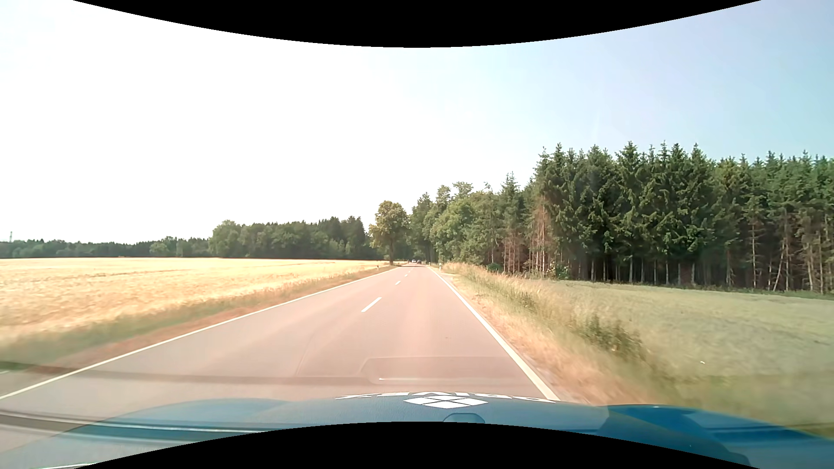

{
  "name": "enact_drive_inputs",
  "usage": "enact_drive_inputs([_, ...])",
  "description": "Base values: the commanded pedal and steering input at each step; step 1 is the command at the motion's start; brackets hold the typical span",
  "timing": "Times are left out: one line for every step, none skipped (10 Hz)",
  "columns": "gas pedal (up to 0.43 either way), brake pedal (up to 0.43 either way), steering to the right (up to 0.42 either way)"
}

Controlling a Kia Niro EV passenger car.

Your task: Follow the waypoints while adhering to traffic rules and regulations

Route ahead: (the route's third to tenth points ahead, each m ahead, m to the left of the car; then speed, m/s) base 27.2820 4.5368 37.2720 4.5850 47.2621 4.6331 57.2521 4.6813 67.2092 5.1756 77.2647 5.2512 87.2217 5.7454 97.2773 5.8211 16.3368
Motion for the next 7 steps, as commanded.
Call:
enact_drive_inputs([0.189,0.0,-0.004])
enact_drive_inputs([0.189,0.0,-0.006])
enact_drive_inputs([0.189,0.0,-0.006])
enact_drive_inputs([0.197,0.0,-0.006])
enact_drive_inputs([0.197,0.0,-0.006])
enact_drive_inputs([0.22,0.0,-0.006])
enact_drive_inputs([0.228,0.0,-0.006])
